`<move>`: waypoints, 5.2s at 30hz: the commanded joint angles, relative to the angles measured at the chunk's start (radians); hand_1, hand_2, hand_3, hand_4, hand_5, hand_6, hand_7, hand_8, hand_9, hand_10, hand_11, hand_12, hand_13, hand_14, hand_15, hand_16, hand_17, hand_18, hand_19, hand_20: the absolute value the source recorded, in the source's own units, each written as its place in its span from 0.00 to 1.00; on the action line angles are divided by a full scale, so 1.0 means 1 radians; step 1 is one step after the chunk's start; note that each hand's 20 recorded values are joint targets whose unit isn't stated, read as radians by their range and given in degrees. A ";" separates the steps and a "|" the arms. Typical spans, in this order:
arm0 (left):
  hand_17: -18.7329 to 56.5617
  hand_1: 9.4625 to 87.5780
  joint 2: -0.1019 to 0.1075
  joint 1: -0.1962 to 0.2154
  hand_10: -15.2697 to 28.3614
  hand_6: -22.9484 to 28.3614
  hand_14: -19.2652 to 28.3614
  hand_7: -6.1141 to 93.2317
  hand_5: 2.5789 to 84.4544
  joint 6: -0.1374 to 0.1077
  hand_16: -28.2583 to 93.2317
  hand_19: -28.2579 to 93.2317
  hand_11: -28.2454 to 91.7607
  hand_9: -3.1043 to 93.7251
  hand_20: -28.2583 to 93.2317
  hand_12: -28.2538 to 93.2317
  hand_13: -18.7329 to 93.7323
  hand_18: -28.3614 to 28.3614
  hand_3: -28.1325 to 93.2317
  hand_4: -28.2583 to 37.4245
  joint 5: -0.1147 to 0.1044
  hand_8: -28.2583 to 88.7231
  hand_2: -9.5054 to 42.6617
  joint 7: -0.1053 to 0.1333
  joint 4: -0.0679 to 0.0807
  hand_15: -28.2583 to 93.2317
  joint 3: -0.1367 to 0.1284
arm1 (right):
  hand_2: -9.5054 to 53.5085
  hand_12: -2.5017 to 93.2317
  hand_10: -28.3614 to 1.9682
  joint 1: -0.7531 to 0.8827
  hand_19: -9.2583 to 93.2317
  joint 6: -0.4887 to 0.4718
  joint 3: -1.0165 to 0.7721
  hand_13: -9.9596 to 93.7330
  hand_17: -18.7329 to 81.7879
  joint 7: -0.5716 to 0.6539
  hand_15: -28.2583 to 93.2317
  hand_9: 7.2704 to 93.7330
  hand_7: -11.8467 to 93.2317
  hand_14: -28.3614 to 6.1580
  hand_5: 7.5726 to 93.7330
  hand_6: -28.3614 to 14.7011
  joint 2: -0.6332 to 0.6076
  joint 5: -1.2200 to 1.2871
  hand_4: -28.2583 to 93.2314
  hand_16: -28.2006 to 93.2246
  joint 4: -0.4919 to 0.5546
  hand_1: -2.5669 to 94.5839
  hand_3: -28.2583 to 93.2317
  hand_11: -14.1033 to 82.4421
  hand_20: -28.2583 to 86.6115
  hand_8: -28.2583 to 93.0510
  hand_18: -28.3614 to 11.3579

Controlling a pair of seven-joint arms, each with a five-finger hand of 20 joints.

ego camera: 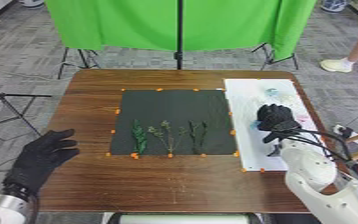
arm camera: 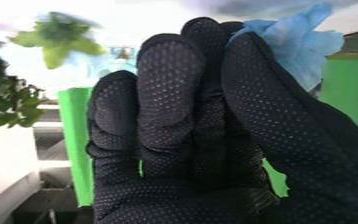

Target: Arrange flowers

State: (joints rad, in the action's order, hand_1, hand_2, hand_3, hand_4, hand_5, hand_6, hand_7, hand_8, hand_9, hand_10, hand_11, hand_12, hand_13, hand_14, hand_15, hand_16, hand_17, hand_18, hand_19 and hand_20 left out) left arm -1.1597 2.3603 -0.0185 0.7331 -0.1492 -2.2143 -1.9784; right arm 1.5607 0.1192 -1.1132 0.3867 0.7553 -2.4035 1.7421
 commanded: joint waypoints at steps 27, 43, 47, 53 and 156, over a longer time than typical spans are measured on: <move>0.21 0.25 0.138 -0.097 0.75 0.59 0.84 0.38 0.51 -0.022 0.18 0.78 0.62 0.46 0.22 0.39 0.48 0.93 0.83 0.00 -0.005 0.12 0.33 -0.044 0.037 0.80 -0.024 | 0.00 0.52 0.76 -0.450 0.92 -0.122 0.626 0.87 0.57 -0.217 0.66 0.91 0.56 0.75 0.76 0.67 0.492 -0.046 0.02 0.55 -0.052 0.54 0.95 0.36 0.56 0.13 0.30; 0.21 0.25 0.177 -0.174 0.74 0.59 0.84 0.37 0.51 0.002 0.18 0.78 0.62 0.46 0.22 0.39 0.48 0.93 0.83 0.00 -0.006 0.12 0.33 -0.093 0.065 0.80 0.036 | 0.00 0.54 0.77 -0.485 0.92 0.008 0.694 0.85 0.56 -0.059 0.69 0.89 0.59 0.73 0.73 0.68 0.592 -0.232 0.03 0.55 -0.254 0.54 0.95 0.39 0.57 0.14 0.29; 0.21 0.25 0.179 -0.179 0.74 0.59 0.84 0.38 0.51 0.006 0.18 0.78 0.62 0.46 0.22 0.39 0.48 0.93 0.83 0.00 -0.007 0.12 0.33 -0.100 0.068 0.80 0.040 | 0.00 0.55 0.76 -0.482 0.92 -0.002 0.702 0.82 0.54 -0.031 0.72 0.86 0.61 0.72 0.70 0.67 0.596 -0.275 0.00 0.55 -0.279 0.52 0.94 0.42 0.58 0.15 0.28; 0.21 0.25 0.181 -0.195 0.74 0.59 0.84 0.38 0.51 0.013 0.18 0.78 0.62 0.46 0.22 0.39 0.48 0.93 0.83 0.00 -0.006 0.12 0.33 -0.106 0.076 0.80 0.051 | 0.00 0.55 0.75 -0.471 0.91 -0.050 0.700 0.80 0.52 0.000 0.74 0.82 0.62 0.70 0.67 0.66 0.604 -0.303 0.00 0.54 -0.288 0.50 0.94 0.45 0.59 0.15 0.28; 0.21 0.25 0.052 -0.004 0.75 0.59 0.84 0.38 0.51 -0.028 0.18 0.78 0.62 0.46 0.22 0.39 0.48 0.93 0.83 0.00 -0.003 0.12 0.33 -0.003 -0.001 0.80 -0.028 | 0.00 0.53 0.84 -0.515 0.85 0.257 0.375 0.88 0.53 -0.129 0.67 0.94 0.59 0.75 0.73 0.66 0.176 0.031 0.00 0.51 -0.069 0.54 0.93 0.39 0.57 0.13 0.31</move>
State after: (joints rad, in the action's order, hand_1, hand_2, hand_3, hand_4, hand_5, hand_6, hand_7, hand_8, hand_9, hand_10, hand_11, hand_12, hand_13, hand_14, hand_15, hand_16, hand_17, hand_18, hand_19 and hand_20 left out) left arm -1.0981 2.3398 -0.0362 0.7305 -0.1458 -2.2181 -2.0241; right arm 1.3155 0.3344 -0.8746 0.3688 0.7220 -2.3840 1.6526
